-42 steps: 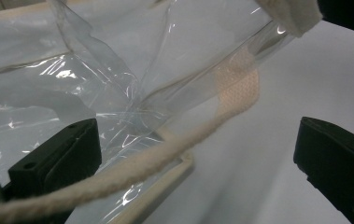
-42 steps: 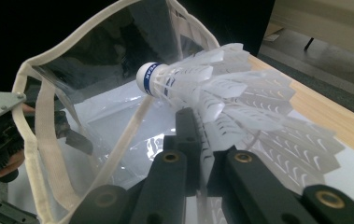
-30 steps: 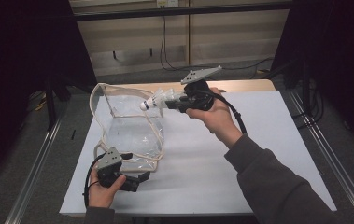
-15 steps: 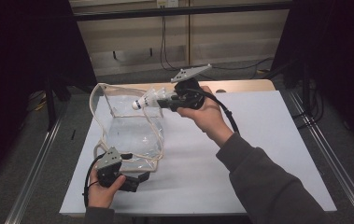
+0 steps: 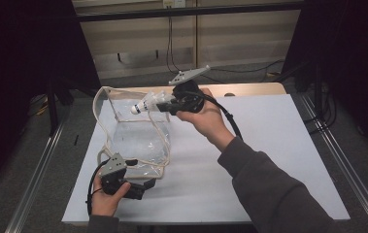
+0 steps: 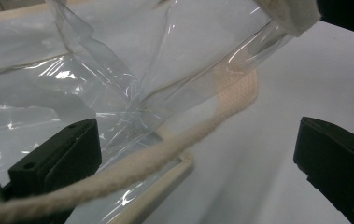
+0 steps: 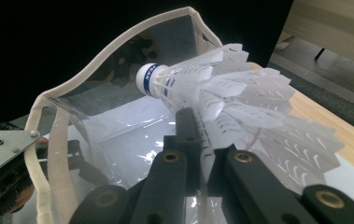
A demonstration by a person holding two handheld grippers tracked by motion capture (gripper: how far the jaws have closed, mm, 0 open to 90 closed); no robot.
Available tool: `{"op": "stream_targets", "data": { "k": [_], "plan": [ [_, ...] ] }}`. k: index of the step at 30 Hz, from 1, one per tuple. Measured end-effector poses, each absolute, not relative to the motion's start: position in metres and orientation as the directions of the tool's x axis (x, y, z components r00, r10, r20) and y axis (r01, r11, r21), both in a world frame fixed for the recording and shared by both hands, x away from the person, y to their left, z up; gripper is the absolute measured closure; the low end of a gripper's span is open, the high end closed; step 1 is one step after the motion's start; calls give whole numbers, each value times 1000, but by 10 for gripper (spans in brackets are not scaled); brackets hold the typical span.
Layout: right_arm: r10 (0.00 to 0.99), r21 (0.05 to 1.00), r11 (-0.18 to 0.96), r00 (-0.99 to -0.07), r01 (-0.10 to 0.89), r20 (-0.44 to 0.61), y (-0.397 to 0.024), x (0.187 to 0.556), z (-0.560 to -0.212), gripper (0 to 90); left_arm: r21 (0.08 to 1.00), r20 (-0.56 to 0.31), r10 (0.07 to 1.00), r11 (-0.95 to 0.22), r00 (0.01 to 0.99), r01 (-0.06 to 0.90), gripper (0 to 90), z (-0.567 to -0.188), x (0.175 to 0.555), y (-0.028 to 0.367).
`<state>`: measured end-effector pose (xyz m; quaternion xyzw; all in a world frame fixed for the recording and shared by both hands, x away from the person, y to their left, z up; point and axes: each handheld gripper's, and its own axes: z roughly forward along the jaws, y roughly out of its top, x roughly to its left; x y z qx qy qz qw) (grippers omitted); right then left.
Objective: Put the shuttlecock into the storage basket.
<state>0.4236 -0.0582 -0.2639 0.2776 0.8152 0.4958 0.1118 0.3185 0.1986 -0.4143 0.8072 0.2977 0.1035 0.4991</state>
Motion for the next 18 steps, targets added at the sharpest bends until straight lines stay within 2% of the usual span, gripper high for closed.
{"op": "stream_targets", "data": {
  "k": [18],
  "plan": [
    [546, 870, 361, -833, 336, 95, -32, 426, -266, 885, 870, -132, 581, -320, 803, 375, 8, -415, 318, 199]
  ]
}}
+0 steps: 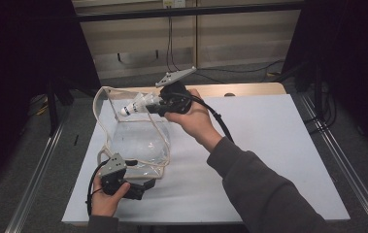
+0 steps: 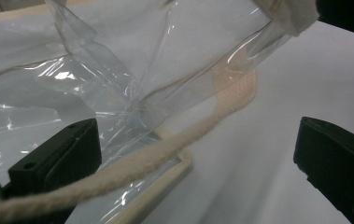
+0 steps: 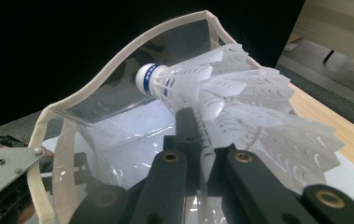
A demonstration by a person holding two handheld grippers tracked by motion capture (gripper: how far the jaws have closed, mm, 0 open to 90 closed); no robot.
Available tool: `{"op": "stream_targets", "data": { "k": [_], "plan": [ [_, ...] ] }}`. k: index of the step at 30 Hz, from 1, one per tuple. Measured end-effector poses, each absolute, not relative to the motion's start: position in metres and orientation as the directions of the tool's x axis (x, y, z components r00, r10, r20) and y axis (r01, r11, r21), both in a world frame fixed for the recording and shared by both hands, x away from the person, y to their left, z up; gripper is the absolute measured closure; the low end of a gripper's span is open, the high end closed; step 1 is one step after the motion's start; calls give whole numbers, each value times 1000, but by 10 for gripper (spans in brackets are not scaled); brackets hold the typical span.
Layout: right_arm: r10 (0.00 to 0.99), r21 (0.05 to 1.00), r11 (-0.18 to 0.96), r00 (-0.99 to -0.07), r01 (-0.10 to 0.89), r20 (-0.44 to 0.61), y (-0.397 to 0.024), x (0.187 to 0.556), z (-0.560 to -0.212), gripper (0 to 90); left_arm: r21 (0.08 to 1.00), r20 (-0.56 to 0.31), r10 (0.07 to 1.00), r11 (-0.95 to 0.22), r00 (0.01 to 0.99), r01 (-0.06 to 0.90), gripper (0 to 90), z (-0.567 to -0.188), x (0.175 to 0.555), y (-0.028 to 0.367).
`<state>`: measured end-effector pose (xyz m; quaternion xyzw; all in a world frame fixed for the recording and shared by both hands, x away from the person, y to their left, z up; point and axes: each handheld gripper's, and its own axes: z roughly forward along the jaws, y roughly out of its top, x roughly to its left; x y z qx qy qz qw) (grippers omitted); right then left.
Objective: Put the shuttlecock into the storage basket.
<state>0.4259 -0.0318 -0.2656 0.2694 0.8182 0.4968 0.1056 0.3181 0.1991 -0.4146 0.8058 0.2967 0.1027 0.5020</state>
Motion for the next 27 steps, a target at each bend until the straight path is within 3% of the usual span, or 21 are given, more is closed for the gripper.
{"op": "stream_targets", "data": {
  "k": [27],
  "plan": [
    [543, 856, 388, -835, 342, 88, 2, 427, -280, 884, 870, -137, 579, -318, 804, 378, 9, -415, 318, 199]
  ]
}}
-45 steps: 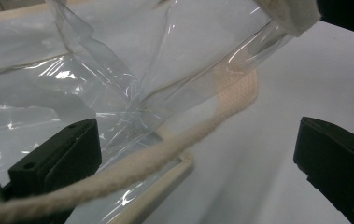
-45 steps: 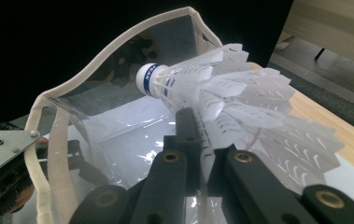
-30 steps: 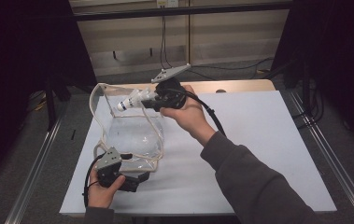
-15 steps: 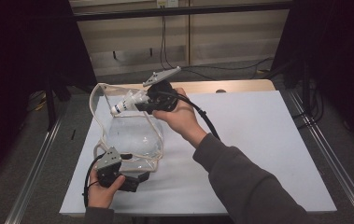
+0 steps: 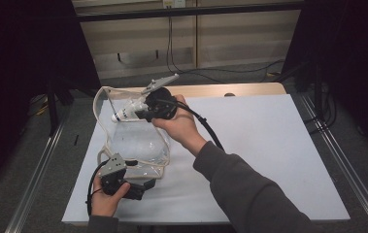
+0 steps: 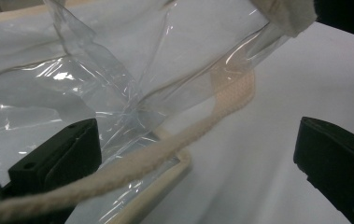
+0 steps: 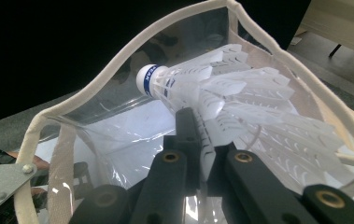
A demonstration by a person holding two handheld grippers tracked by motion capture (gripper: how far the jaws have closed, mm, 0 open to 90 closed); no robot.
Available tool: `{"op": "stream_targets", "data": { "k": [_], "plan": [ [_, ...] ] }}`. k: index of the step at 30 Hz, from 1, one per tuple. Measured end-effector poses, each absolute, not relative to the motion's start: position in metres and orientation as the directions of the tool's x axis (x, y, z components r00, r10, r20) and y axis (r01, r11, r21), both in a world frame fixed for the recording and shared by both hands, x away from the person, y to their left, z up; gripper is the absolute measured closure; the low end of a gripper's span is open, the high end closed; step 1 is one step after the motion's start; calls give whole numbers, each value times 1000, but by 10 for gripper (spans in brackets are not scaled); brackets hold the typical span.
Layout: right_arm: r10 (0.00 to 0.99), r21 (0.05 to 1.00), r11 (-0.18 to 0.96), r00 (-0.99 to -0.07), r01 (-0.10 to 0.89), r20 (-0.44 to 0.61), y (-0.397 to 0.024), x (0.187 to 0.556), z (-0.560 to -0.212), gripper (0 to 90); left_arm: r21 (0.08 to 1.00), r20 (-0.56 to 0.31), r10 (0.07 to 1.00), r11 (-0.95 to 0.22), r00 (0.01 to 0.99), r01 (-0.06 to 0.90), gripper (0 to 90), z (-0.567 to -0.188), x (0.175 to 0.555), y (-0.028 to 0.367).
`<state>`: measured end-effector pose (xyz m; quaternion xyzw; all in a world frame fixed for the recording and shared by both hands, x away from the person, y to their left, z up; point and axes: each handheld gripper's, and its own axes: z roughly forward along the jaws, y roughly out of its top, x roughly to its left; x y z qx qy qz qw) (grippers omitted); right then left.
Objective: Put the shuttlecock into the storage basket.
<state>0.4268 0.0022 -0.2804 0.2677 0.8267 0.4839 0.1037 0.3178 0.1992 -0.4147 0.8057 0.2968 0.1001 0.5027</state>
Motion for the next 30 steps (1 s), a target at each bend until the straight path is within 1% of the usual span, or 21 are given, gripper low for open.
{"op": "stream_targets", "data": {
  "k": [21, 30],
  "plan": [
    [522, 837, 431, -850, 336, 73, 21, 425, -293, 883, 871, -135, 578, -319, 805, 375, 9, -415, 318, 199],
    [527, 834, 427, -846, 348, 83, 27, 427, -298, 883, 873, -137, 579, -312, 804, 374, 9, -415, 318, 199]
  ]
}}
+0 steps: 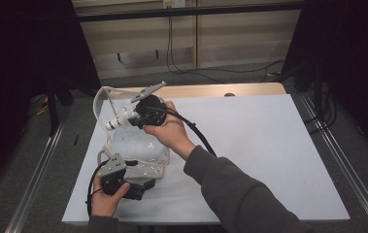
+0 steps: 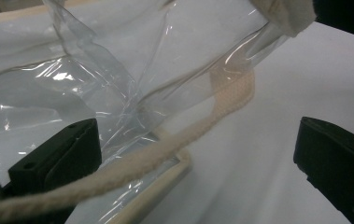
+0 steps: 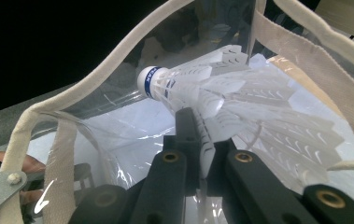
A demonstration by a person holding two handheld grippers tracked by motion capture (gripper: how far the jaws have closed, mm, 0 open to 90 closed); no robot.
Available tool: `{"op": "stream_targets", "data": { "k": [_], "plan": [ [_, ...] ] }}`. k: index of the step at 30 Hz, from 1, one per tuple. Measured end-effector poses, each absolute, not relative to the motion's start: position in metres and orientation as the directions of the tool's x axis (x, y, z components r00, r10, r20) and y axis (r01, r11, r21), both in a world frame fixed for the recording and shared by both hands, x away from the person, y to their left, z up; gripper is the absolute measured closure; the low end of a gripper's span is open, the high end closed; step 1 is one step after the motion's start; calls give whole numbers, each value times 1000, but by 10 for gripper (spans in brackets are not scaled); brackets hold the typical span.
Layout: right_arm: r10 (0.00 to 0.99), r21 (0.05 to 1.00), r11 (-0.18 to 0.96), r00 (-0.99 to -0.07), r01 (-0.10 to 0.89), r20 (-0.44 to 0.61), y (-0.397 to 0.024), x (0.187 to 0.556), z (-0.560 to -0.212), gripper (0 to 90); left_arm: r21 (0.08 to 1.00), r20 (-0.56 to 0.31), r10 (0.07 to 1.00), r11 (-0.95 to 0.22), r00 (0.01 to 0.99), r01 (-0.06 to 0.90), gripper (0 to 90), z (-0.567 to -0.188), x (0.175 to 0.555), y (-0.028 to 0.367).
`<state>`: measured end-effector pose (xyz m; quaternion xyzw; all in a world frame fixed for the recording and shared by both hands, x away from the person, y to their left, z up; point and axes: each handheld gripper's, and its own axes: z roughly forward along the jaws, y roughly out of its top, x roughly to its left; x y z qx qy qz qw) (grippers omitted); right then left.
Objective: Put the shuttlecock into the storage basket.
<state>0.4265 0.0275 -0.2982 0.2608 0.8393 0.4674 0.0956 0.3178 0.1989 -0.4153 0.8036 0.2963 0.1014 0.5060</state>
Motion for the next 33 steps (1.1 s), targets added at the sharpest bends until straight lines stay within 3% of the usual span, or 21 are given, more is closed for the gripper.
{"op": "stream_targets", "data": {
  "k": [33],
  "plan": [
    [542, 830, 419, -835, 369, 98, 42, 429, -309, 883, 873, -138, 576, -314, 806, 374, 9, -415, 318, 200]
  ]
}}
